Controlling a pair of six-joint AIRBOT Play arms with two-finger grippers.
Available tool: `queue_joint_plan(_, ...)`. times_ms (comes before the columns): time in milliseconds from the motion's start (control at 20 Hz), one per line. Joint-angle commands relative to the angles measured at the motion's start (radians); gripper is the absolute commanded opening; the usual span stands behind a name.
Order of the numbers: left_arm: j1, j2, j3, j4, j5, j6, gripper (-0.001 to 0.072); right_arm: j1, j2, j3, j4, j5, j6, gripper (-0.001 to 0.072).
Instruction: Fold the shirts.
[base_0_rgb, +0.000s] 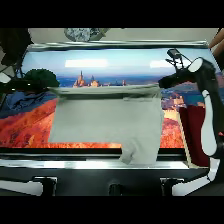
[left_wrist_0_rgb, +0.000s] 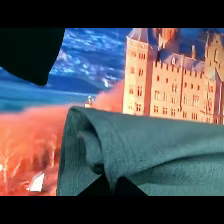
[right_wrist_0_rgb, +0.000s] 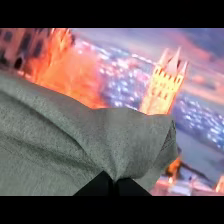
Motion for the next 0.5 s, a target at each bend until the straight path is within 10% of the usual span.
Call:
queue_joint_plan(0,0.001,-0.14,0.094,-0.046,0.016,0.006,0.0033,0.01,-0.063,0.009,0.021,-0.151,0.035,0.0048)
queue_joint_plan(450,0.017,-0.194,0.14,0.038,-0.221,0.044,0.0033,0.044,0.031,-0.137,-0.018,0.375,0.054,0.0048)
